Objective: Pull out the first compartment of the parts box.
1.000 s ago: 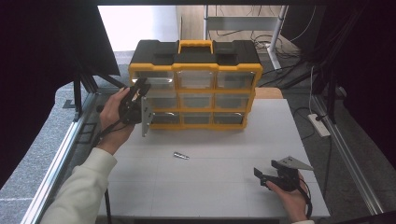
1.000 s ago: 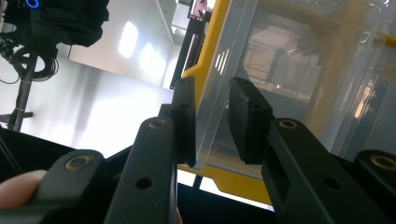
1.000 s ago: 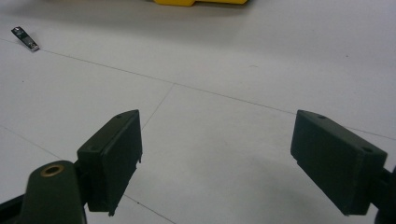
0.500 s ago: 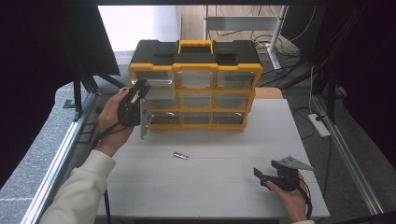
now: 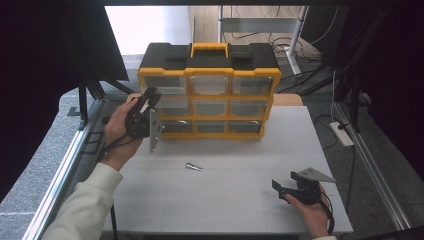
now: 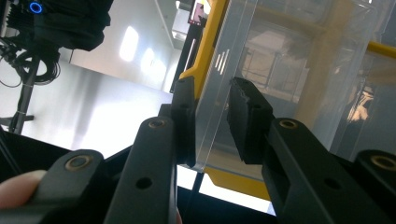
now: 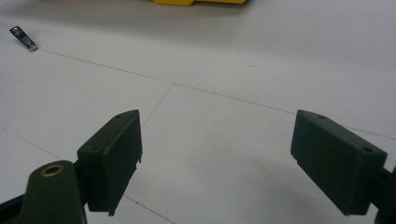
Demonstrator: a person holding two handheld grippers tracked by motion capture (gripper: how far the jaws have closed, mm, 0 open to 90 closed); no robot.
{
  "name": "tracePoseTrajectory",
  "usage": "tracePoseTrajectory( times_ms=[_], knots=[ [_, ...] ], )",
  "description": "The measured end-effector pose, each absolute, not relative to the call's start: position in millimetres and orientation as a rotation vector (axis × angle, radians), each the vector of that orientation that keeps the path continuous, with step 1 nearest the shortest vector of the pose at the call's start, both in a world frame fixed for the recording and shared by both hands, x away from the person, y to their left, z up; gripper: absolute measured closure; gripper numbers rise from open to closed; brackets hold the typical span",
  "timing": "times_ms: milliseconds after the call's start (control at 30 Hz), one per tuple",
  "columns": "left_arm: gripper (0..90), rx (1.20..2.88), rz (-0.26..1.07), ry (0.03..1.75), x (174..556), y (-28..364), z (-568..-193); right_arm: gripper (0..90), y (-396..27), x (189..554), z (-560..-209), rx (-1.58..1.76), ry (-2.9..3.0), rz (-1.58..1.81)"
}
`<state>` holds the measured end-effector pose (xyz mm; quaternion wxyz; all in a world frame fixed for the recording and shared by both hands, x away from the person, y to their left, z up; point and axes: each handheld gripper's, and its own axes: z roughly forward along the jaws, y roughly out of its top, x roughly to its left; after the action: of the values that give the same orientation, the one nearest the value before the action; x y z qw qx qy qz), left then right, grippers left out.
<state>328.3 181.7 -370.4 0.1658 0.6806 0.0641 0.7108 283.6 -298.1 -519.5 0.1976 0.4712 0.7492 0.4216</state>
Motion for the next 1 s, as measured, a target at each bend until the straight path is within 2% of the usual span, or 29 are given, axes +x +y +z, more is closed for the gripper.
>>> tracePoseTrajectory(
  times_ms=[1000],
  knots=[
    [71.8,1.921,2.022,0.171,317,184,-373,16.6,-297,283,-520,1.314,2.099,1.166]
  ],
)
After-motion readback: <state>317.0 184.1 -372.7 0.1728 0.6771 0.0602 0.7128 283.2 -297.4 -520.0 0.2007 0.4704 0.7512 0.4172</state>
